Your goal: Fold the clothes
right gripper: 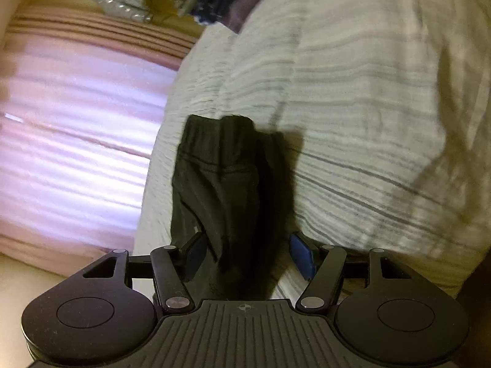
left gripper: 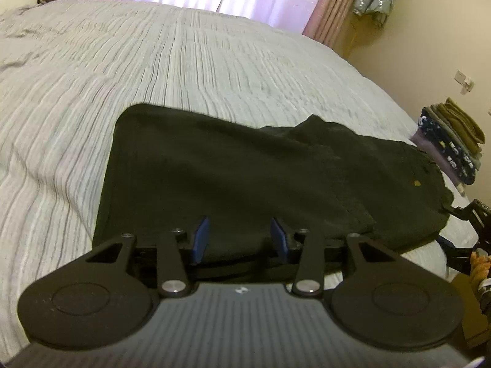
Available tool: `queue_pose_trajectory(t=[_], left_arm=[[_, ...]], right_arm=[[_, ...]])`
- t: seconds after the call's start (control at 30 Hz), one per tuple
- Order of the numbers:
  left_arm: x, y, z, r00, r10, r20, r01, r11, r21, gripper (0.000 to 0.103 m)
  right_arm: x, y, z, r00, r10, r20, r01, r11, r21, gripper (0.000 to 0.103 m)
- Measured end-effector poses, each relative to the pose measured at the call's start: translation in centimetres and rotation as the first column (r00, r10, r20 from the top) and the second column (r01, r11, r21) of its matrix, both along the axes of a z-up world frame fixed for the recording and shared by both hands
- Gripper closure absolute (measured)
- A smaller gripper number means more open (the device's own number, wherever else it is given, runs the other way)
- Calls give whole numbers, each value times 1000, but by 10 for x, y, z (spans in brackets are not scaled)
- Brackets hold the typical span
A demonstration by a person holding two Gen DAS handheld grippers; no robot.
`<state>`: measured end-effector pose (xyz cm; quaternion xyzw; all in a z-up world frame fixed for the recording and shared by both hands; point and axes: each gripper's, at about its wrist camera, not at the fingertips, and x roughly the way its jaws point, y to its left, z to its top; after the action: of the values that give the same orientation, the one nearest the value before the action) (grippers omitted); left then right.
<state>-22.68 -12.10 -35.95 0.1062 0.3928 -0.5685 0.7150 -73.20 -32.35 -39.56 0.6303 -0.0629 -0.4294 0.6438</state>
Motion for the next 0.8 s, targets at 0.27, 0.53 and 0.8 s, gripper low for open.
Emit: queue_pose_trajectory(t=[0.27, 0.53, 0.8], left_arm=[[-3, -1, 3, 1000, -14, 11, 14, 1000, 6, 65], [16, 35, 20, 995, 74, -66, -79, 995, -69, 66], [40, 77, 33, 978, 157, -136, -175, 976, -132, 66]], right_arm=[[8, -11, -6, 1000, 23, 15, -23, 1000, -15, 63], [66, -13, 51, 865, 91, -494, -151, 985, -83, 87], [211, 79, 140, 522, -128, -843, -575, 677, -459, 90]])
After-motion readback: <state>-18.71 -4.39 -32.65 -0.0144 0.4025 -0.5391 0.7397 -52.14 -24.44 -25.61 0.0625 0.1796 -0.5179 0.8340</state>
